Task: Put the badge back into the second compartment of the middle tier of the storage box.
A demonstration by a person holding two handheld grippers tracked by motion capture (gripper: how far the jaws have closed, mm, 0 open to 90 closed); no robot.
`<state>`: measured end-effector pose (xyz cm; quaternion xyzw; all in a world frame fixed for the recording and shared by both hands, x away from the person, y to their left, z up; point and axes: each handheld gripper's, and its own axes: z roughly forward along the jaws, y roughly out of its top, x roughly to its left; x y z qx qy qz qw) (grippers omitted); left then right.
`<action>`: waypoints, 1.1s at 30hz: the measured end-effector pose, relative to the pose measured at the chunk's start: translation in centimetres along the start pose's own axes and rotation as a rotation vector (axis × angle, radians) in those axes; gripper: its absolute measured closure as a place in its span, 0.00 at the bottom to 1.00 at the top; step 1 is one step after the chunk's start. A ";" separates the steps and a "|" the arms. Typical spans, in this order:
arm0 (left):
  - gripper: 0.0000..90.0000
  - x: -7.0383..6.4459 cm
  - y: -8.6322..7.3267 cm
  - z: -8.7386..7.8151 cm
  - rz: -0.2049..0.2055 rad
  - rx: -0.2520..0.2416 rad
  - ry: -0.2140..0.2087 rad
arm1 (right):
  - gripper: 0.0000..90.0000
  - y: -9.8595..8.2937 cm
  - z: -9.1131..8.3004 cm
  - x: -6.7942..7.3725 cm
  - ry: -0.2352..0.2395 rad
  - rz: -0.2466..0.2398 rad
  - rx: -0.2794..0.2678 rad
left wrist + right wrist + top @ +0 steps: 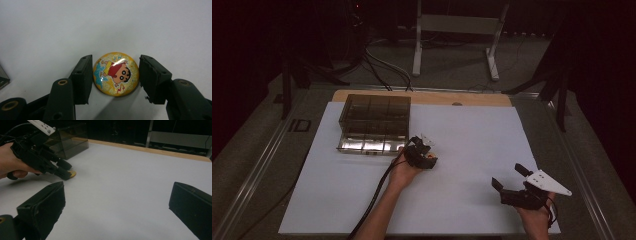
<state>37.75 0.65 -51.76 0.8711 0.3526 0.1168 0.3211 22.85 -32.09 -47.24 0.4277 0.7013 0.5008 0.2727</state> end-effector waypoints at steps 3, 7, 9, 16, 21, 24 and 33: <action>0.54 -0.1 0.0 0.0 0.002 0.004 0.006 | 0.00 0.0 0.0 0.0 0.001 0.000 -0.001; 0.54 -0.1 0.2 0.0 -0.001 0.018 0.010 | 0.00 0.0 0.0 0.0 0.001 0.001 0.000; 0.54 -0.2 0.3 0.0 0.007 0.019 0.011 | 0.00 0.0 0.0 0.0 0.001 0.000 0.000; 0.55 -0.2 0.3 -0.3 0.012 0.015 0.006 | 0.00 0.0 0.0 -0.1 -0.002 0.005 0.001; 0.74 0.0 0.7 -1.0 0.011 -0.007 -0.027 | 0.00 0.0 0.0 -0.1 -0.001 0.002 0.002; 0.67 0.1 0.6 -0.8 0.013 0.003 -0.022 | 0.00 0.0 -0.1 0.0 0.001 -0.001 0.001; 0.60 0.5 0.6 -0.7 -0.005 0.017 -0.025 | 0.00 0.0 -0.1 -0.1 -0.001 0.001 0.000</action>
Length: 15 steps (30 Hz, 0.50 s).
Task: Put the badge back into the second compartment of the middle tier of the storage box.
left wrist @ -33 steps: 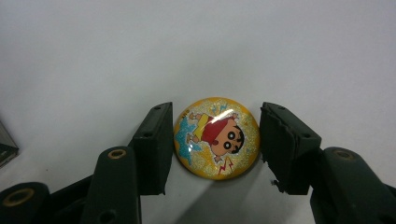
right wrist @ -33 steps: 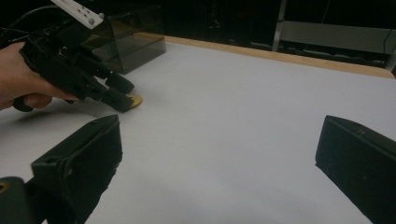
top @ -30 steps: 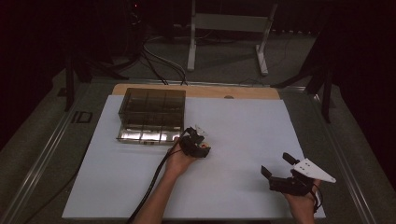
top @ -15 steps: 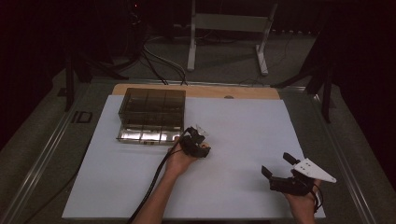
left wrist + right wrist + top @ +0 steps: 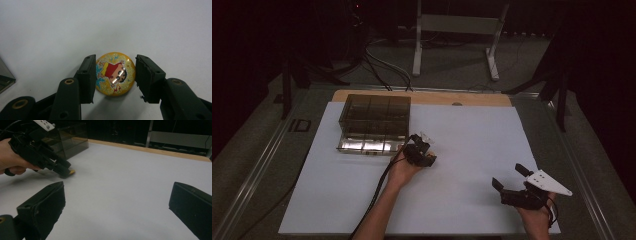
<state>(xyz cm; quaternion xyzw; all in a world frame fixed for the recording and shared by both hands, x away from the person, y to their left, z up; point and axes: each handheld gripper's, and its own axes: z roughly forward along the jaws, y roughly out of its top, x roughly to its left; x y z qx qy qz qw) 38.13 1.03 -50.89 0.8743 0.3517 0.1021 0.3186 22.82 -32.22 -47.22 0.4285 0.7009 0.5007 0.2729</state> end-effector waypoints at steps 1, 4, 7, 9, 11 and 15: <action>0.59 0.0 0.0 0.0 -0.001 0.000 -0.002 | 0.00 0.0 0.0 0.0 0.000 0.002 0.001; 0.58 0.1 0.0 0.0 -0.007 -0.001 -0.020 | 0.00 0.0 0.0 0.0 0.000 0.001 0.000; 0.57 0.1 0.0 -0.1 -0.011 0.002 -0.025 | 0.00 0.0 0.0 0.0 0.000 -0.001 0.002; 0.56 0.2 0.0 -0.1 -0.013 0.001 -0.027 | 0.00 0.0 0.0 0.0 0.002 -0.001 0.001; 0.56 0.1 0.0 0.0 -0.016 -0.002 -0.020 | 0.00 0.0 0.0 0.0 0.002 -0.002 0.001; 0.57 0.1 -0.1 0.1 -0.036 -0.011 0.000 | 0.00 0.0 0.0 0.0 0.001 0.000 0.000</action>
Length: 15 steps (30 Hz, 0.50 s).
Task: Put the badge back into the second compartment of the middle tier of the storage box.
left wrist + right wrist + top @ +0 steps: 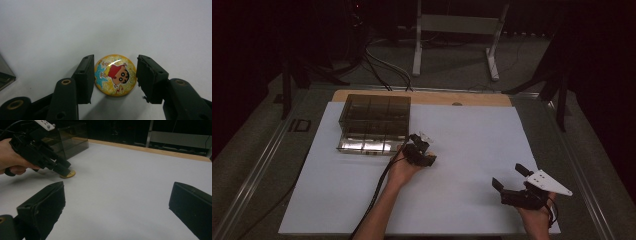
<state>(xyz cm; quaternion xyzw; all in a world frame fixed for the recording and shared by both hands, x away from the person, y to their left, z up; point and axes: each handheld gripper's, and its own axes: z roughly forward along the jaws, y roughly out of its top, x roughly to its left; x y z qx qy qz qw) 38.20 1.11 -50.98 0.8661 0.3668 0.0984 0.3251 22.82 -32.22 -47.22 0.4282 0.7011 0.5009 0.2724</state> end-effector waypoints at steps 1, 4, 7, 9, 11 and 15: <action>0.58 0.0 0.0 0.0 -0.006 -0.004 -0.001 | 0.00 0.0 0.0 0.0 0.000 -0.001 0.000; 0.58 0.1 -0.1 -0.1 -0.012 -0.010 0.005 | 0.00 0.0 0.0 0.0 0.001 0.000 0.000; 0.58 0.2 -0.2 0.1 -0.019 0.000 0.006 | 0.00 0.0 0.0 0.0 0.002 -0.002 0.001; 0.58 0.3 -0.1 0.1 -0.023 0.000 0.006 | 0.00 0.0 0.0 0.0 0.002 -0.003 0.001; 0.59 0.2 -0.1 0.1 -0.026 0.001 0.006 | 0.00 0.0 0.0 0.0 0.002 -0.003 0.002; 0.55 0.0 -0.2 0.4 -0.018 0.014 -0.008 | 0.00 0.0 0.1 0.0 0.003 -0.004 0.003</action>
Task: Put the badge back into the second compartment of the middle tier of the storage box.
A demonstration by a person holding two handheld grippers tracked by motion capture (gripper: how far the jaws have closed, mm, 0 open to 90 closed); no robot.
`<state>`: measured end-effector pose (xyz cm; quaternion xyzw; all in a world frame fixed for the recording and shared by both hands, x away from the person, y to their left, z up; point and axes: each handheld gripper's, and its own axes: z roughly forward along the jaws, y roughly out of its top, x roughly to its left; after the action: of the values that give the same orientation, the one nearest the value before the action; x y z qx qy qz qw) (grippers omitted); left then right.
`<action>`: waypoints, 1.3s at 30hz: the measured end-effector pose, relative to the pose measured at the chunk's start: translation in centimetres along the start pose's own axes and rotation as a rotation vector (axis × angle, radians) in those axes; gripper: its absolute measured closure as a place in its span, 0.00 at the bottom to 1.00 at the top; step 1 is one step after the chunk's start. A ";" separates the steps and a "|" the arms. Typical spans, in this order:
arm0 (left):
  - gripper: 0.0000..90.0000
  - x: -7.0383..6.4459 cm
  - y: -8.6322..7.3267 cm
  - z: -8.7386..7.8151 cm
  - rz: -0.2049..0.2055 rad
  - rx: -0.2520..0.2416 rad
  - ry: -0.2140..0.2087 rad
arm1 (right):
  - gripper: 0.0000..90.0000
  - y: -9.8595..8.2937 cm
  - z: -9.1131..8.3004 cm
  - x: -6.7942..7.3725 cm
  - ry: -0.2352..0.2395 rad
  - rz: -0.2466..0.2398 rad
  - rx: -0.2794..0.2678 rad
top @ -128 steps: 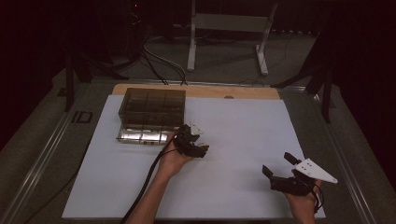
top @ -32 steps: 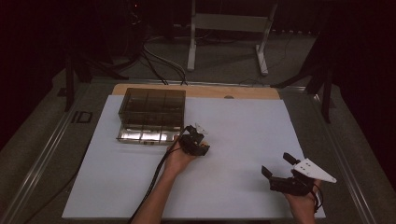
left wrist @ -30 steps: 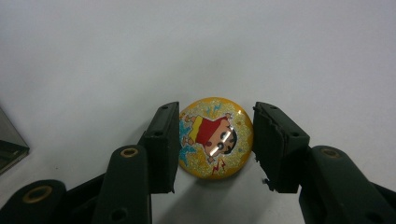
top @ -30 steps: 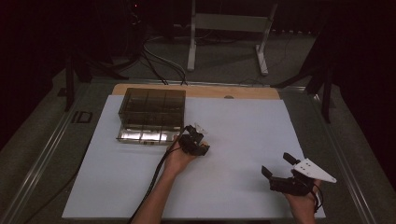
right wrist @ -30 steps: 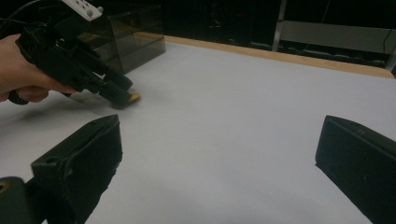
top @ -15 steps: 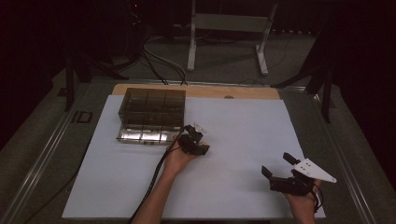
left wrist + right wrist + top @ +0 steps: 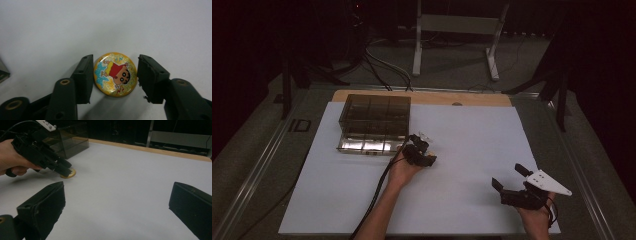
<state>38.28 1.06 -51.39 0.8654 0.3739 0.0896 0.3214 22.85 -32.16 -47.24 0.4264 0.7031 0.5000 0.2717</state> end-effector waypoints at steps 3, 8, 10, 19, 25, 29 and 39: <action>0.54 -0.1 0.0 0.1 -0.003 0.002 0.008 | 0.00 0.0 0.0 0.0 0.000 -0.001 0.000; 0.54 -0.8 0.1 0.2 0.053 0.015 0.052 | 0.00 0.0 0.0 0.0 0.000 0.000 -0.001; 0.54 -0.8 0.0 0.2 0.050 0.015 0.049 | 0.00 0.0 0.0 0.0 0.000 0.001 0.001; 0.54 -0.8 0.3 0.3 0.077 0.033 0.043 | 0.00 0.0 0.2 0.1 0.003 -0.005 0.006; 0.53 -0.7 0.5 0.3 0.116 0.051 0.031 | 0.00 0.0 0.3 0.2 0.005 -0.007 0.007; 0.53 -0.7 0.4 0.3 0.133 0.046 0.028 | 0.01 0.0 0.2 0.2 0.005 -0.004 0.005; 0.53 -0.7 0.5 0.3 0.127 0.057 0.027 | 0.01 0.0 0.3 0.2 0.007 -0.008 0.010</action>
<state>38.20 0.10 -51.25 0.8948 0.3249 0.1111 0.2854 22.95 -31.85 -47.34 0.4232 0.7082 0.4968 0.2693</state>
